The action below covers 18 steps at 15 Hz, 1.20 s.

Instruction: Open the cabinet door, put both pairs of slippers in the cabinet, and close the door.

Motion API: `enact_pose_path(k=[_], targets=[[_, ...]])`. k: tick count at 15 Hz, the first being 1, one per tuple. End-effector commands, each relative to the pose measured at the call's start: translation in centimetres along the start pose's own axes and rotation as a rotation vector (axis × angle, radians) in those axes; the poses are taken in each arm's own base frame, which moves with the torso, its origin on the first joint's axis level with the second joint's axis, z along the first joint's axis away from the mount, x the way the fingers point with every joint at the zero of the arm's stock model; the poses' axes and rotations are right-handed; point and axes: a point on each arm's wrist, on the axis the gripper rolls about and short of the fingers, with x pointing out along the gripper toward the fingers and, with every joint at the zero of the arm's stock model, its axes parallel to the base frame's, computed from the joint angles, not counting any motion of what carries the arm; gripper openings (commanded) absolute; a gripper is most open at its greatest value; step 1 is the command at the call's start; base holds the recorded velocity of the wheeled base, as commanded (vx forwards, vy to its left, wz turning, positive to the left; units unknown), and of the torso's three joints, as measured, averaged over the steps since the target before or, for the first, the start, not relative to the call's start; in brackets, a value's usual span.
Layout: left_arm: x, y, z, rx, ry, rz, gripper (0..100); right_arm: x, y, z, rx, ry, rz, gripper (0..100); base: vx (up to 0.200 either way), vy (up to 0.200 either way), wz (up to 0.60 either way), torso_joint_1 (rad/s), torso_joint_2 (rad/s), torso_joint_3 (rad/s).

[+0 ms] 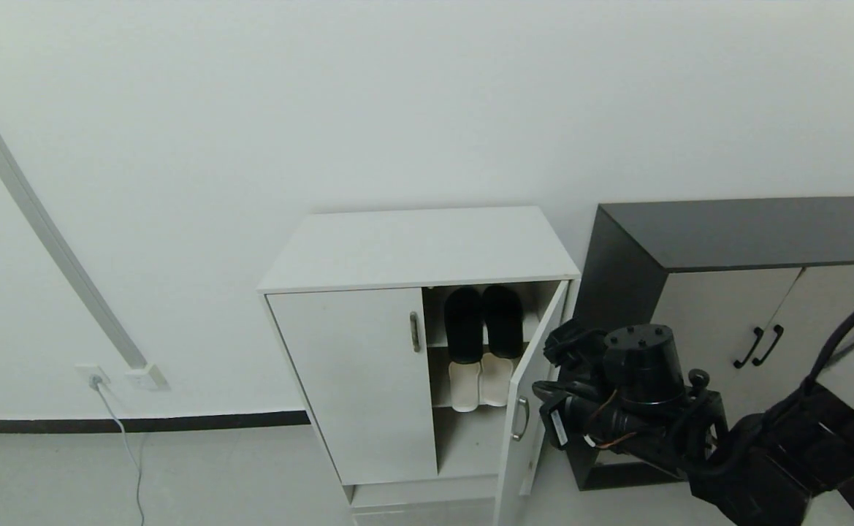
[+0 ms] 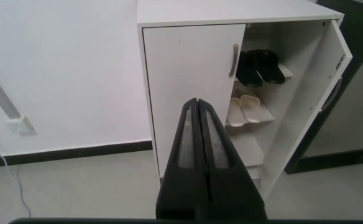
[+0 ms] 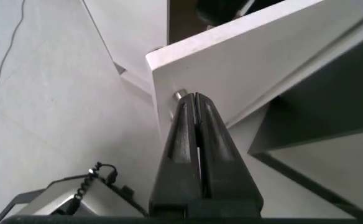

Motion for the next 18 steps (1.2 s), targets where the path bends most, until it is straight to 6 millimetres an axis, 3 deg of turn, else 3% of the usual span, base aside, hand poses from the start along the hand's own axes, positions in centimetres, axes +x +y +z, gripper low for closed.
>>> enact_pose_path(k=[1,5,8,13,16,18], targets=[[0.0,0.0,0.0,0.001,-0.001,0.0,0,2.1,0.2,-1.1,0.0,0.023,0.0,0,0.0,0.0,0.0,0.0,0.0,0.0],[0.0,0.0,0.0,0.0,0.001,0.0,0,5.7,0.4,0.2,0.05,-0.043,-0.002,0,0.0,0.0,0.0,0.0,0.0,0.0],[0.0,0.0,0.0,0.0,0.001,0.0,0,6.2,0.4,0.9,0.096,-0.087,-0.003,0,0.0,0.0,0.0,0.0,0.0,0.0],[0.0,0.0,0.0,0.0,-0.001,-0.001,0,2.5,0.8,0.2,0.108,-0.125,0.124,0,0.0,0.0,0.0,0.0,0.0,0.0],[0.0,0.0,0.0,0.0,0.001,0.0,0,-0.9,1.5,-1.7,0.096,-0.074,0.175,0,0.0,0.0,0.0,0.0,0.0,0.0],[0.0,0.0,0.0,0.001,0.001,0.0,0,-1.6,2.1,-2.2,0.088,-0.097,0.196,0,0.2,0.0,0.0,0.0,0.0,0.002]])
